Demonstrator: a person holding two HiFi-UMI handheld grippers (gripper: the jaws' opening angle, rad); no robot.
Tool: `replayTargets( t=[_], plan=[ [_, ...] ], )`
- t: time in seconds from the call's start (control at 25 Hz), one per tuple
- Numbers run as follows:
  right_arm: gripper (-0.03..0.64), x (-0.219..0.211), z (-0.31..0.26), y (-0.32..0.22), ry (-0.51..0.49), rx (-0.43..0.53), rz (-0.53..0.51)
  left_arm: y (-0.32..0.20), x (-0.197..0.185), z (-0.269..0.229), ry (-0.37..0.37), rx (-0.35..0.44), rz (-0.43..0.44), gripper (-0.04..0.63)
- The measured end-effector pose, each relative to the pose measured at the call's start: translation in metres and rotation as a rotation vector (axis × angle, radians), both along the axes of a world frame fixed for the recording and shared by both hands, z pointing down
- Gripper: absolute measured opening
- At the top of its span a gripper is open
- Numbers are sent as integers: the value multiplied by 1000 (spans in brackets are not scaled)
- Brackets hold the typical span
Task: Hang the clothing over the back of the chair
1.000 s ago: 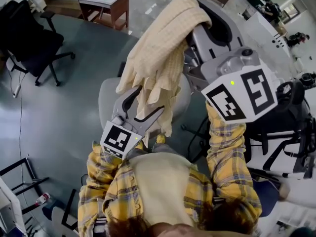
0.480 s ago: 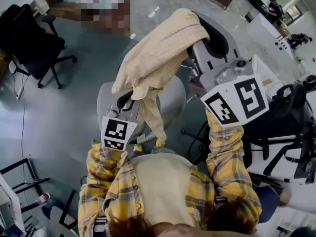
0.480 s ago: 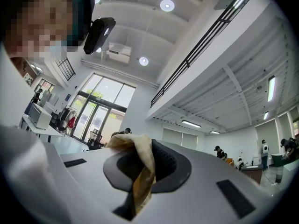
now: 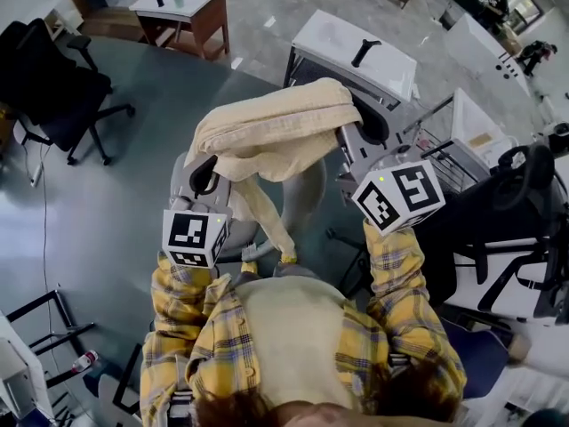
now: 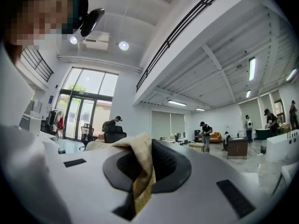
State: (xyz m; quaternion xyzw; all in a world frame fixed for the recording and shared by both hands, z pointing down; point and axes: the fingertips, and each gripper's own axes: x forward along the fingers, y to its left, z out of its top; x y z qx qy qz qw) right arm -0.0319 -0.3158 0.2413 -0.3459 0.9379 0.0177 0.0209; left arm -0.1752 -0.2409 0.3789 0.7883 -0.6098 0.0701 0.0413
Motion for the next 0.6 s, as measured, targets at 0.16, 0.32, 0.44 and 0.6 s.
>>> replayTargets(
  t=[0.16, 0.32, 0.44, 0.6],
  plan=[
    [27, 28, 40, -7, 17, -82, 64, -11, 6, -6, -5, 13, 7, 20],
    [26, 56, 81, -8, 57, -138, 119, -22, 20, -7, -12, 9, 31, 20],
    [26, 78, 115, -9, 78, -201, 167, -30, 35, 2, -23, -15, 60, 20],
    [26, 104, 154, -6, 80, -294, 229, -36, 55, 30, -34, -78, 110, 20]
  ],
)
